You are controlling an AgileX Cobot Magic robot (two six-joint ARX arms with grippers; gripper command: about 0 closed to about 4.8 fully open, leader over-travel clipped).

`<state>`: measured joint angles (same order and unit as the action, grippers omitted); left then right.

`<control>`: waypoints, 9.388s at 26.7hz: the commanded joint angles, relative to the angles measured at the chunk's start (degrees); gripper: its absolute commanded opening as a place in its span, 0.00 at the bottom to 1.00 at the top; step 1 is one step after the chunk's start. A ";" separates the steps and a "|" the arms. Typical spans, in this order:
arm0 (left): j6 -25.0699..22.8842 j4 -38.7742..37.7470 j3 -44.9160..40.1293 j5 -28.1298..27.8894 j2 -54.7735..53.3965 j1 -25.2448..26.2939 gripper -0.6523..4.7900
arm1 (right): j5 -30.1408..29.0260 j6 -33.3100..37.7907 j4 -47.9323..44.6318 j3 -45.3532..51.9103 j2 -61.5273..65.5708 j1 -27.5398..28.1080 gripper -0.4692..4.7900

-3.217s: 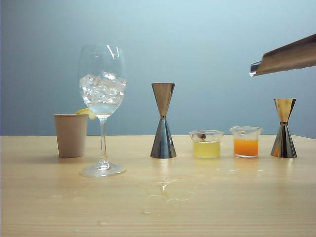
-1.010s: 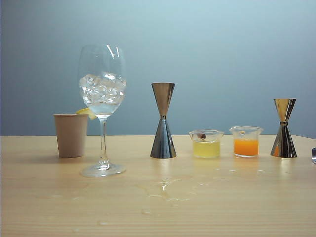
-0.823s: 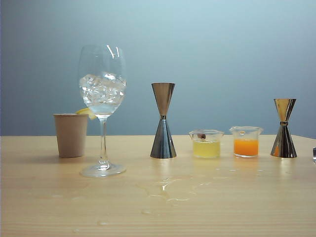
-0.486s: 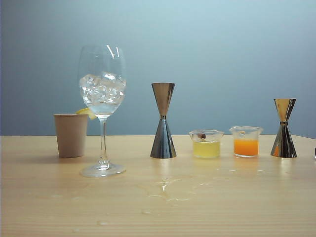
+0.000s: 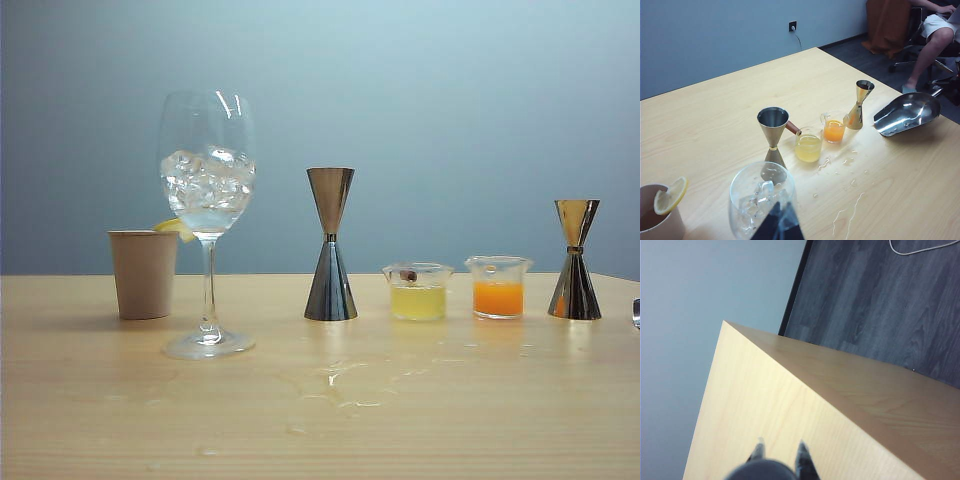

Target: Pick up the ice scoop on the desk filled with ice cubes, pour the ice into the goblet, and finally put the scoop back on the table.

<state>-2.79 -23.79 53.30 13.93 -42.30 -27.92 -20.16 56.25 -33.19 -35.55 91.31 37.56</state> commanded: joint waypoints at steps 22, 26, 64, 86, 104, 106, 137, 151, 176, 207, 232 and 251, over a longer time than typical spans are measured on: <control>0.20 0.72 0.17 0.24 0.07 -0.02 0.11 | -0.35 -1.84 0.09 -0.07 0.09 0.00 0.74; 0.20 0.74 0.17 0.26 0.07 -0.02 0.11 | -0.02 -1.99 0.85 -0.07 -1.66 0.09 0.74; 1.75 0.77 0.17 0.44 0.09 -0.02 0.11 | -5.22 -21.31 25.46 -0.17 -33.33 -3.21 0.08; 5.27 3.72 0.15 -4.13 0.96 -0.02 0.11 | 19.89 -44.06 40.52 -0.04 -51.89 -37.16 0.08; 4.74 8.11 -14.86 -8.83 15.74 -0.02 0.11 | 19.50 -47.30 37.66 12.13 -66.29 -40.92 0.08; 4.76 8.17 -16.83 -8.81 17.27 -0.02 0.11 | 20.13 -47.28 37.81 14.32 -68.70 -40.89 0.08; 0.57 22.51 -43.67 -17.11 40.11 0.04 0.11 | 20.22 -42.86 38.56 22.82 -75.60 -40.85 0.08; 6.32 23.12 -47.19 -13.86 42.16 26.14 0.11 | 20.24 -42.86 38.97 22.82 -75.60 -40.83 0.08; 2.80 27.26 -52.87 -18.73 42.16 21.20 0.16 | 20.22 -42.86 38.97 22.82 -75.63 -40.83 0.08; 2.80 27.23 -52.89 -18.69 42.16 21.20 0.16 | 22.84 -50.58 30.97 34.58 -91.47 -40.06 0.08; 2.80 27.15 -52.87 -18.67 42.16 21.16 0.16 | 21.66 -52.61 30.05 35.52 -91.25 -38.34 0.08; 2.78 27.15 -52.87 -18.67 42.16 21.09 0.16 | 21.64 -52.61 30.36 35.52 -91.25 -38.38 0.08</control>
<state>-0.14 2.74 0.21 -4.97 -0.08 -6.72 1.69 3.44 -2.09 -0.40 0.01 -0.73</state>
